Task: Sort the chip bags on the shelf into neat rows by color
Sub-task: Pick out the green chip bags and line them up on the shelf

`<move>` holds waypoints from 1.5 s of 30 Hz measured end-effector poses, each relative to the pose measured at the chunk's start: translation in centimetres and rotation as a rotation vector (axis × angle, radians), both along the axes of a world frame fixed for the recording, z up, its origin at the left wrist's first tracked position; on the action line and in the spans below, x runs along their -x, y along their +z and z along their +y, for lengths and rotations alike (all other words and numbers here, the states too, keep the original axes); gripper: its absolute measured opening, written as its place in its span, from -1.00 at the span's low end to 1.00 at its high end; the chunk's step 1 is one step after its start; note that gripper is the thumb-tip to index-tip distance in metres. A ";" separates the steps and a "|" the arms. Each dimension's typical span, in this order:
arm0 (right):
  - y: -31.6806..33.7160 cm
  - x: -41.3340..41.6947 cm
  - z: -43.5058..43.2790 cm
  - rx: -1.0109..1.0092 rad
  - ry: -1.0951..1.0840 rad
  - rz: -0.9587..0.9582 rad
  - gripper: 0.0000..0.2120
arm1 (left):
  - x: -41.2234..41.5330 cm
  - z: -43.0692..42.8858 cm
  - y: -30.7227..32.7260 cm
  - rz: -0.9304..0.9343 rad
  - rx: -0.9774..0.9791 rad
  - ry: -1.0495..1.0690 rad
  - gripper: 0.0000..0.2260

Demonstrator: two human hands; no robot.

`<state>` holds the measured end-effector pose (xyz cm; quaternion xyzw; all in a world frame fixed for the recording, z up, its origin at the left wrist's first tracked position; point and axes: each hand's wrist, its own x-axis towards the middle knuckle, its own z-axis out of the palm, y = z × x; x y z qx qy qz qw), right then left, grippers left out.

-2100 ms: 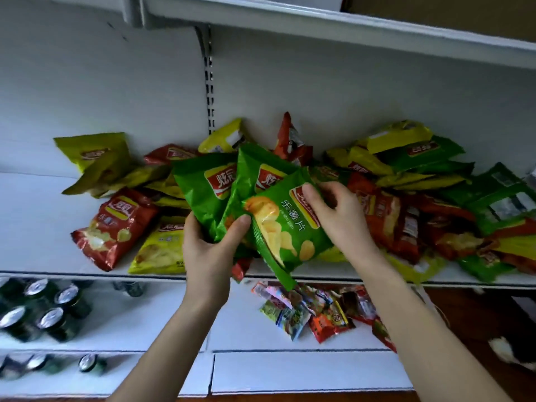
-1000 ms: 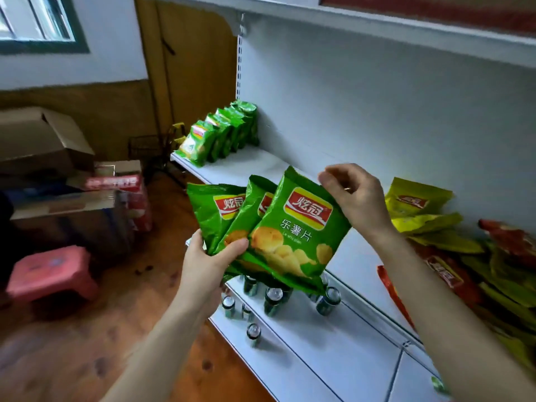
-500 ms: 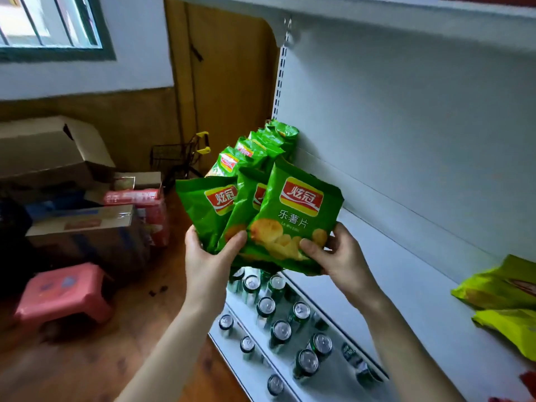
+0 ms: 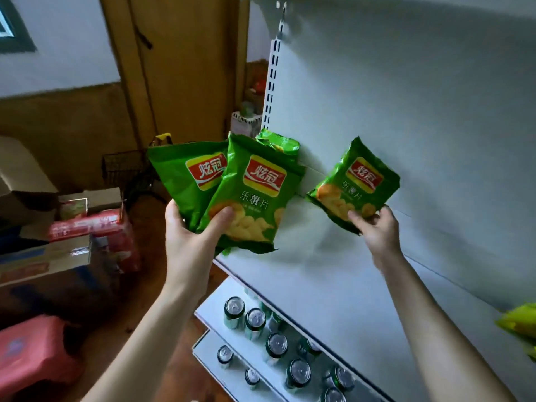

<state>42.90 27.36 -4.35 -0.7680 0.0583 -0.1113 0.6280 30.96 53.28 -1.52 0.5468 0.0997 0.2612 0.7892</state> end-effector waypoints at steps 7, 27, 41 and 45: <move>-3.1 -5.6 3.9 0.476 -0.183 0.080 -0.70 | -5.9 6.1 0.1 0.023 -0.063 -0.168 -0.49; 3.2 1.1 9.2 -0.133 -0.088 -0.076 -0.88 | -9.4 4.8 -0.3 0.054 0.059 -0.394 -0.47; -0.4 -0.3 4.0 0.324 -0.343 -0.016 -0.56 | -10.0 7.3 -0.9 0.028 0.037 -0.278 -0.73; -1.7 -1.8 6.2 0.405 -0.247 -0.001 -0.57 | -10.4 8.3 -0.6 0.048 0.036 -0.313 -0.70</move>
